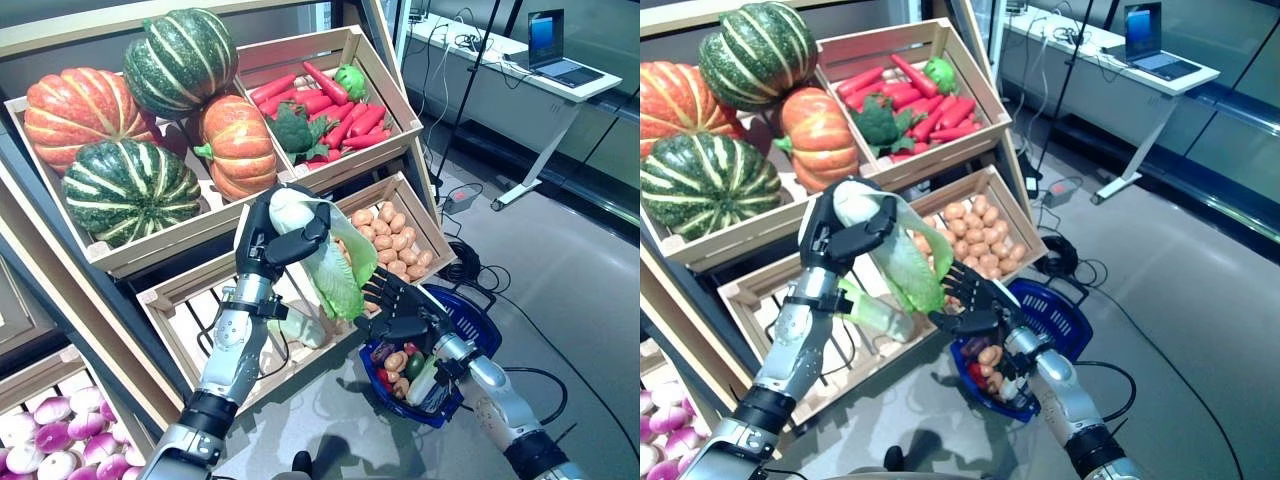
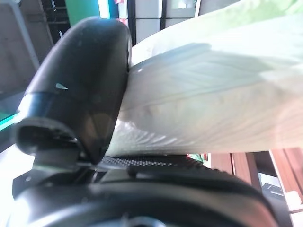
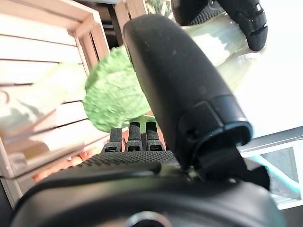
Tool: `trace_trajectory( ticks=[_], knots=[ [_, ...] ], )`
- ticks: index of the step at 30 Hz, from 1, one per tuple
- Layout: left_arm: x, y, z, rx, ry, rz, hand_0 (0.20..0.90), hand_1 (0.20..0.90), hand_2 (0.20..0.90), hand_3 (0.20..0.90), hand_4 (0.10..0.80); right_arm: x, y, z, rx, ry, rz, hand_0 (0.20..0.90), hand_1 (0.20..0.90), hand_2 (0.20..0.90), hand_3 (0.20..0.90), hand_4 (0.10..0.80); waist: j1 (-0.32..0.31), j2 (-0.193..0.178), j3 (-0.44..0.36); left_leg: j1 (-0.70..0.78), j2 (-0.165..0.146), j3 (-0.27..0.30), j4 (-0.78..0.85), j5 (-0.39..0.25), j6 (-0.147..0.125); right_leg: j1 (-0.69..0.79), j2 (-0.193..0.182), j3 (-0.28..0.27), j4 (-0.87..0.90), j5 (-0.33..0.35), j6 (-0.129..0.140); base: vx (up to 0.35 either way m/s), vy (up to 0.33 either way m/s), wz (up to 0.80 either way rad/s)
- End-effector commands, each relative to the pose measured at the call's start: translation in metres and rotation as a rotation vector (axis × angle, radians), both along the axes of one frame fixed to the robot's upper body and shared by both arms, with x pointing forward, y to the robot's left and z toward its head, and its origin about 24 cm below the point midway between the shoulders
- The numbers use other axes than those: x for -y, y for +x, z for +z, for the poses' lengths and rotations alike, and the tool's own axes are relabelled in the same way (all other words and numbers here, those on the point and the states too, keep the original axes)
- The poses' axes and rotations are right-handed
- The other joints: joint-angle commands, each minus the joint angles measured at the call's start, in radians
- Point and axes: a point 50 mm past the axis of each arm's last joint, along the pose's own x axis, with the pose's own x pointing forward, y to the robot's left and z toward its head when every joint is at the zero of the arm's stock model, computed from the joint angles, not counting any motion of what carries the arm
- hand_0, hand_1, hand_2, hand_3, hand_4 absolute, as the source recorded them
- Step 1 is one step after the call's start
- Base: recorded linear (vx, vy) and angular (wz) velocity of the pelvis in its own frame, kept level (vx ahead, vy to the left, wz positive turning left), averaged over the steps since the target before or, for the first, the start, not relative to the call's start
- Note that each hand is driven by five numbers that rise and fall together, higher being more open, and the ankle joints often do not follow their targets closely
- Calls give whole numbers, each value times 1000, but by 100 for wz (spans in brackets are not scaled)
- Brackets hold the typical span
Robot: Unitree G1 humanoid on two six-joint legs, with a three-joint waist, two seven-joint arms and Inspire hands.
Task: Put vegetables into the basket
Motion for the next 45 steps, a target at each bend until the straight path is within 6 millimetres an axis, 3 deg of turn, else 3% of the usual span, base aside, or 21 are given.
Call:
trace_trajectory(
  ticks=[1, 9, 13, 16, 21, 22, 26, 27, 31, 45],
  knots=[
    [23, 5, 36, 184, 140, -85, 300, 300, 300, 300, 400, -13, 18, 75, 419, -38, -76, 900, 900, 900, 900, 800, -8, 4, -73, 26, -9, 0, 1, -67, -10, -56, -24, 35, -7, 114, -19, -19, -33, -1],
    [11, 7, 28, 166, 329, 18, 300, 300, 300, 300, 400, 0, 15, 106, 606, -191, -230, 900, 900, 900, 900, 800, -19, 10, -66, 38, -4, 15, 1, -73, -12, -46, -22, 49, -13, 113, -16, -19, -12, -3],
    [4, 9, 24, 156, 417, 71, 300, 300, 300, 300, 400, 9, 17, 109, 635, -325, -289, 900, 900, 900, 900, 800, -25, 11, -64, 43, -1, 19, 1, -74, -13, -43, -22, 56, -12, 111, -14, -25, -2, -6],
    [-13, 13, 17, 111, 477, 130, 300, 300, 300, 300, 400, 34, 23, 107, 622, -611, -356, 900, 900, 900, 900, 800, -36, 6, -66, 48, 3, 27, 1, -76, -18, -39, -23, 62, -16, 113, -10, -30, -1, -7],
    [-25, 19, 16, 81, 492, 167, 300, 300, 300, 300, 400, 54, 30, 124, 702, -810, -436, 900, 900, 900, 900, 800, -44, 3, -64, 53, 10, 35, 1, -75, -20, -41, -22, 69, -10, 111, -7, -24, 1, -5],
    [-25, 21, 18, 78, 470, 168, 300, 300, 300, 300, 400, 51, 31, 133, 714, -741, -400, 900, 900, 900, 900, 800, -46, 2, -61, 54, 11, 35, 1, -75, -19, -43, -22, 72, -6, 109, -8, -20, 11, -4],
    [-20, 21, 17, 88, 434, 147, 300, 300, 300, 300, 400, 38, 30, 131, 621, -498, -254, 900, 900, 900, 900, 800, -43, 1, -61, 54, 11, 30, 1, -76, -19, -43, -23, 72, -2, 105, -9, -3, 14, -8],
    [-17, 19, 18, 100, 420, 129, 300, 300, 300, 300, 400, 31, 28, 124, 547, -356, -167, 900, 900, 900, 900, 800, -41, 1, -62, 56, 12, 29, 1, -77, -20, -40, -25, 69, -2, 103, -10, 15, 14, -5],
    [-4, 15, 19, 134, 416, 67, 300, 300, 300, 300, 400, 19, 24, 95, 394, -158, -45, 900, 900, 900, 900, 800, -31, -2, -68, 59, 12, 24, 1, -78, -21, -28, -30, 56, -7, 103, -10, 32, 3, 1],
    [28, 14, 34, 184, 285, -111, 300, 300, 300, 300, 400, -30, 27, 46, 66, 96, 210, 900, 900, 900, 900, 800, -4, -8, -80, 63, 7, 8, 1, -82, -24, -12, -36, 32, -19, 104, -13, 7, -2, 2]
  ],
)
